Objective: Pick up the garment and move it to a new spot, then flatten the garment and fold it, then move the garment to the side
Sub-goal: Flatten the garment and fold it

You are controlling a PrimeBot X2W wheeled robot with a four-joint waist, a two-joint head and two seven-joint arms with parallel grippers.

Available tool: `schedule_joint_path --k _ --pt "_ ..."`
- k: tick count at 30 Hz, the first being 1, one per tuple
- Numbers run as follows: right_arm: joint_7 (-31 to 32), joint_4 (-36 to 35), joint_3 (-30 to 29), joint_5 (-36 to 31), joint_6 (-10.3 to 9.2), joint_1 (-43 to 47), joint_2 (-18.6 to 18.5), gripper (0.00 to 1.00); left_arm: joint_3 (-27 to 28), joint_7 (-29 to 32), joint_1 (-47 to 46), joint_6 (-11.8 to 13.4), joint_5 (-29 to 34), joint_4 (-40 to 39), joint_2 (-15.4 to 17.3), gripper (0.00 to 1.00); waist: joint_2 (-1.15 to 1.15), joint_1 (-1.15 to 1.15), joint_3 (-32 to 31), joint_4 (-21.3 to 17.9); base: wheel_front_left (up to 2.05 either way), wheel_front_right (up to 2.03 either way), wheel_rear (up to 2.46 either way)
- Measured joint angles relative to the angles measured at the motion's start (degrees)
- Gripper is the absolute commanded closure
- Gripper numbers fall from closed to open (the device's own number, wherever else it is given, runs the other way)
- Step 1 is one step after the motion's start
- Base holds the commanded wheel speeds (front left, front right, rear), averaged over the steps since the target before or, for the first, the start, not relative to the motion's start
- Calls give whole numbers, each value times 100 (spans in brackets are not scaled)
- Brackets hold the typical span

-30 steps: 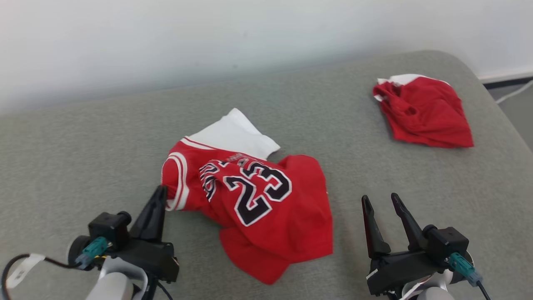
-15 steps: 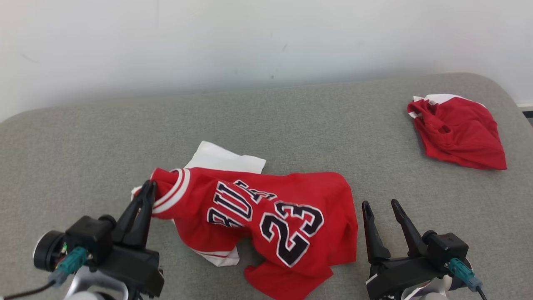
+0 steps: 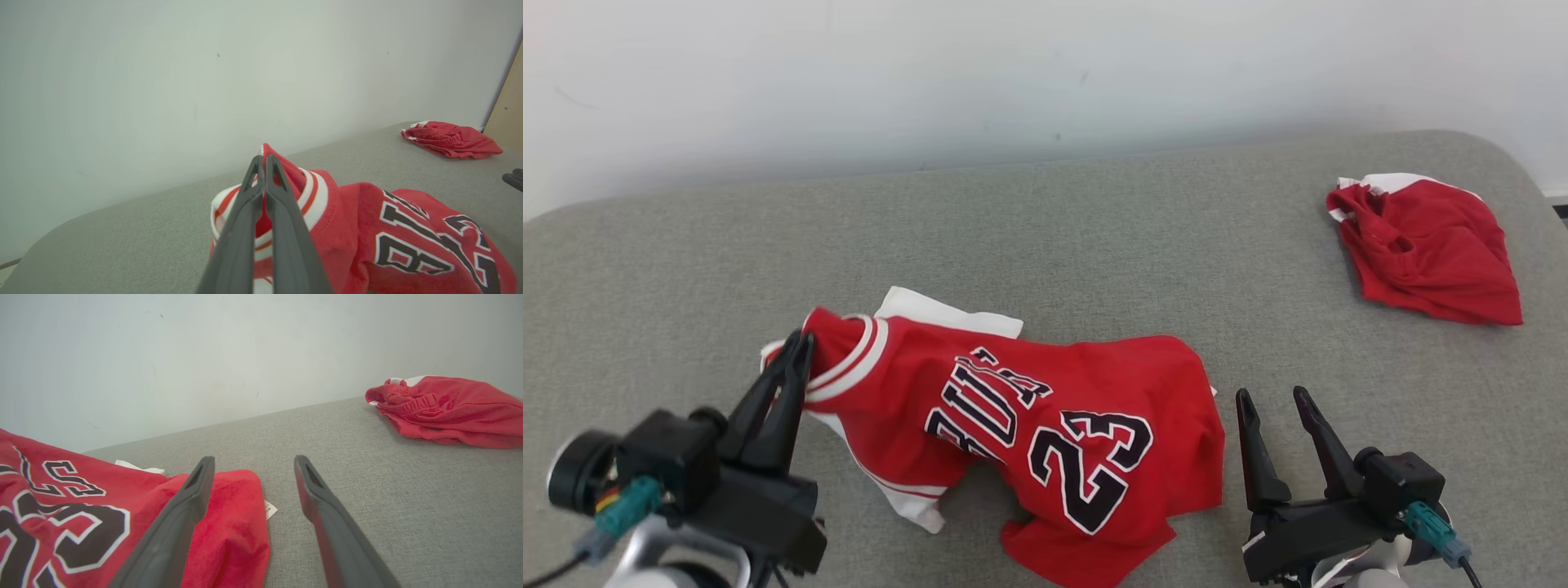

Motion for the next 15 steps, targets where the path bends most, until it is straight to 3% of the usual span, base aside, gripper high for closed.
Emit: schedule_joint_path --k 9,15 --pt "0 10 68 -4 0 -162 -2 0 -196 224 -910 -456 -135 750 58 100 0 0 129 -235 0 0 0" --pt "0 -5 76 20 0 -287 -8 0 -265 197 -1410 -766 -463 1647 -116 100 0 0 319 -479 0 0 0"
